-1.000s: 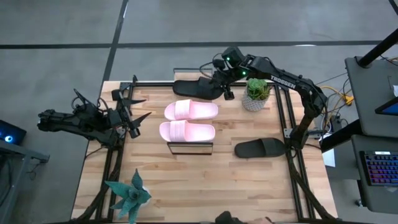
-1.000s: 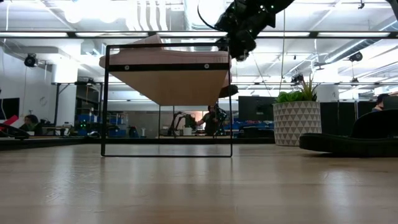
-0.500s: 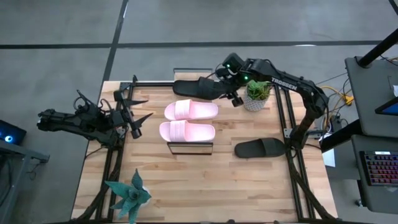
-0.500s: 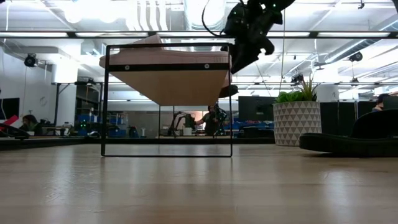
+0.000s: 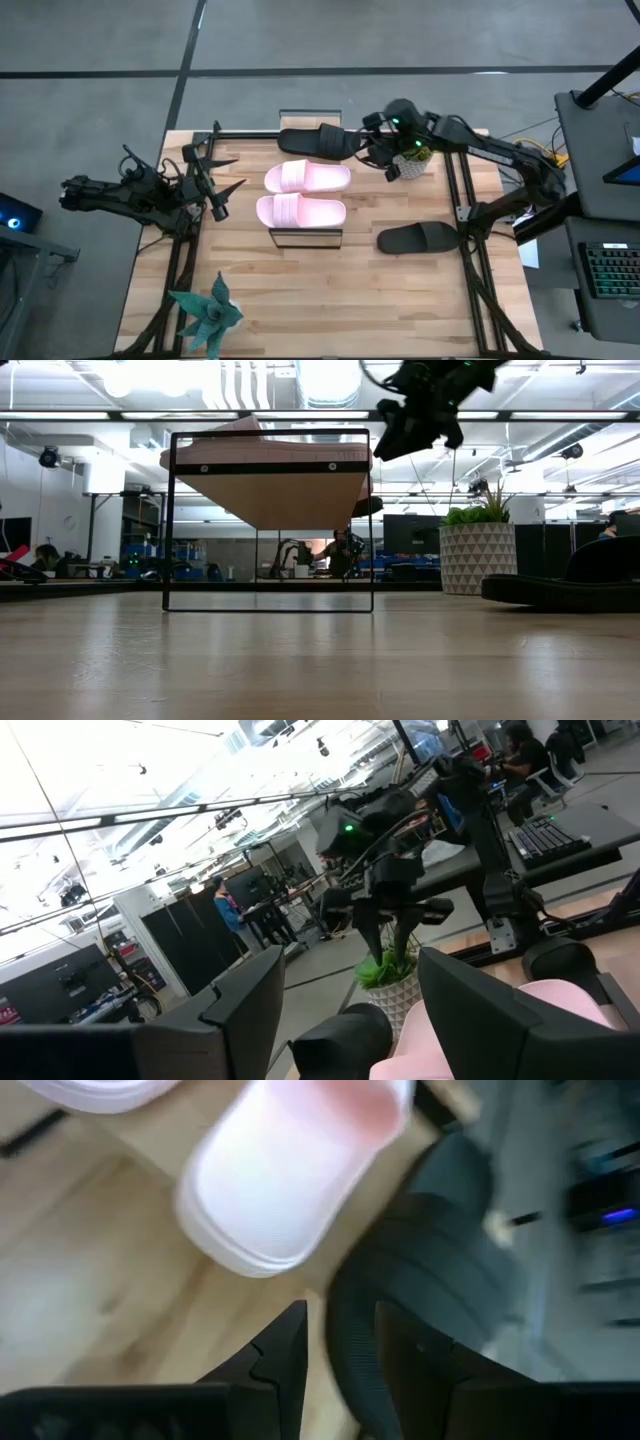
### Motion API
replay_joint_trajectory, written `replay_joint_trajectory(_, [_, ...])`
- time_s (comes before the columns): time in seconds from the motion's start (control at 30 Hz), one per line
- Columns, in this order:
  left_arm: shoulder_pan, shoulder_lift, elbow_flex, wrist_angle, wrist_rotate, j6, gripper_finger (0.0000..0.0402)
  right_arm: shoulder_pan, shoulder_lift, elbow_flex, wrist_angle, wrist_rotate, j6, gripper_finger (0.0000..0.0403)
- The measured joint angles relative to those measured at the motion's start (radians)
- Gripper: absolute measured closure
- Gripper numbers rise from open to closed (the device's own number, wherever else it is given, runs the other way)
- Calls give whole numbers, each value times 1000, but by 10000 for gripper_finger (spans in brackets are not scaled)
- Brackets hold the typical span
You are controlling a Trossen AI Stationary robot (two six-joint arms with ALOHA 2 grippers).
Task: Pick and place slides into the shelf
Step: Put the bottom black slipper on the shelf
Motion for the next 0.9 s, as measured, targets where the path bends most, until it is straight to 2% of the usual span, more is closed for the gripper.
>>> replay_joint_trajectory(0.2, [0, 5, 0, 1, 0, 0, 187, -24, -124, -315, 408, 4, -71, 293])
replay_joint_trajectory(0.37, [0, 14, 0, 0, 0, 0, 187, -24, -128, -465, 593, 4, -269, 293])
replay_joint_trajectory(0.43, [0, 19, -1, 1, 0, 0, 187, -24, -126, -487, 668, 5, -242, 287])
replay_joint_trajectory(0.57, [0, 28, -1, 1, 0, 1, 187, -24, -127, -487, 695, 28, -201, 258])
replay_joint_trajectory(0.73, [0, 38, -1, 1, 0, 1, 187, -24, -113, -487, 690, 82, -206, 222])
replay_joint_trajectory(0.9, [0, 44, -1, 1, 0, 1, 187, -24, -50, -488, 702, 84, -268, 210])
